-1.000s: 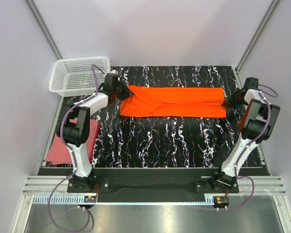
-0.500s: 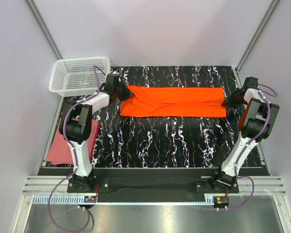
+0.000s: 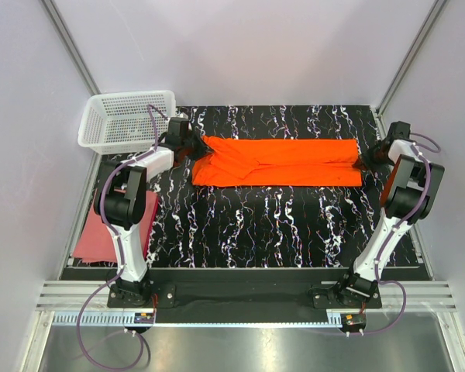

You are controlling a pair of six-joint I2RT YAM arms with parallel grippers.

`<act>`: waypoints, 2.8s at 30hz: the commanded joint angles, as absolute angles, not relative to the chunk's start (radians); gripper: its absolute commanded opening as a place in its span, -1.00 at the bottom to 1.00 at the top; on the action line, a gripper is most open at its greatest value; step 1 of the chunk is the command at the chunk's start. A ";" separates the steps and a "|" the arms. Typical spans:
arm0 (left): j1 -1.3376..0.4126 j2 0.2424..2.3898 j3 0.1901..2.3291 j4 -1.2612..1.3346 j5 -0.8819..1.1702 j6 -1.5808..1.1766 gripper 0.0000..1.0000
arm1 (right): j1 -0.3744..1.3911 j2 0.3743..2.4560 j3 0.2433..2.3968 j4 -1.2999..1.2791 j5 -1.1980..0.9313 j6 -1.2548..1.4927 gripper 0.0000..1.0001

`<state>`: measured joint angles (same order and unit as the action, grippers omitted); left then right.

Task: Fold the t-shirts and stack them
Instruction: Fold the tshirt

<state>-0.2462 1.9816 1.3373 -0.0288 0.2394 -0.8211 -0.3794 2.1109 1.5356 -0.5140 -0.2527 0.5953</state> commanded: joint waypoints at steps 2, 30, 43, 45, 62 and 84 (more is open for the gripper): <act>-0.236 1.999 1.385 0.003 0.235 -0.824 -1.00 | -0.371 2.125 1.601 -0.485 -0.233 0.588 -0.71; -0.304 1.729 1.152 -0.055 0.261 -0.730 -0.38 | -0.258 1.861 1.341 -0.489 -0.212 0.485 -0.30; -0.230 1.913 1.135 -0.121 0.150 -0.732 -0.61 | -0.320 1.982 1.318 -0.498 -0.042 0.482 -0.54; -0.233 1.896 1.112 -0.121 0.126 -0.741 -0.64 | -0.331 1.979 1.307 -0.503 -0.008 0.480 -0.53; -0.411 1.770 1.311 -0.183 0.107 -0.656 -0.47 | -0.316 1.802 1.311 -0.545 -0.049 0.486 -0.11; -0.445 2.121 1.450 -0.120 0.104 -0.775 -0.58 | 0.093 2.062 1.502 -0.509 -0.061 0.416 -0.93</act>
<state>-0.4595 2.0953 1.3998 -0.1608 0.1009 -0.7639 0.0818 2.0415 1.4734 -0.5186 -0.0944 0.4404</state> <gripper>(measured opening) 0.211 0.043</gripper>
